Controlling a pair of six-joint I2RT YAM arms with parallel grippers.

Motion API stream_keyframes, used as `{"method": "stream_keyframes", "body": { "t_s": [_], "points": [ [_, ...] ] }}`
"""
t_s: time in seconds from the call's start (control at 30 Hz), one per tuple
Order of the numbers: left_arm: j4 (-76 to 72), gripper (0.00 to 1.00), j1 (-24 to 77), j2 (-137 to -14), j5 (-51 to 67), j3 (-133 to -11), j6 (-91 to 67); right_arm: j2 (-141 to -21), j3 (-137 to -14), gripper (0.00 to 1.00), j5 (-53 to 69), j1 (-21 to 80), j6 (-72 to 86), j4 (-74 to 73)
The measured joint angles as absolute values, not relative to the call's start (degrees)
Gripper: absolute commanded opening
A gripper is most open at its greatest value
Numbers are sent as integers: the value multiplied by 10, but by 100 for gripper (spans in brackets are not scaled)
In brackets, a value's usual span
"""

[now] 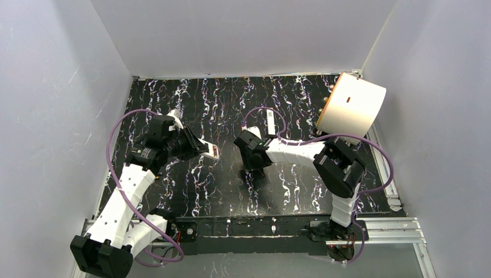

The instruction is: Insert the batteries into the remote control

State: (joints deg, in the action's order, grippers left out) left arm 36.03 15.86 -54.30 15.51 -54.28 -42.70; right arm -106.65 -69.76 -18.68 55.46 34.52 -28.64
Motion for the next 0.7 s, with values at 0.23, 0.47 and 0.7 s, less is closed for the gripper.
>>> {"method": "stream_keyframes", "body": {
  "t_s": [0.23, 0.47, 0.7],
  "points": [
    [358, 0, 159, -549, 158, -542, -431, -1073, -706, 61, -192, 555, 328, -289],
    [351, 0, 159, -550, 160, -540, -433, -1073, -707, 39, -189, 555, 327, -288],
    [331, 0, 159, -569, 201, -539, -421, -1068, -705, 40, -192, 554, 326, -287]
  ]
}}
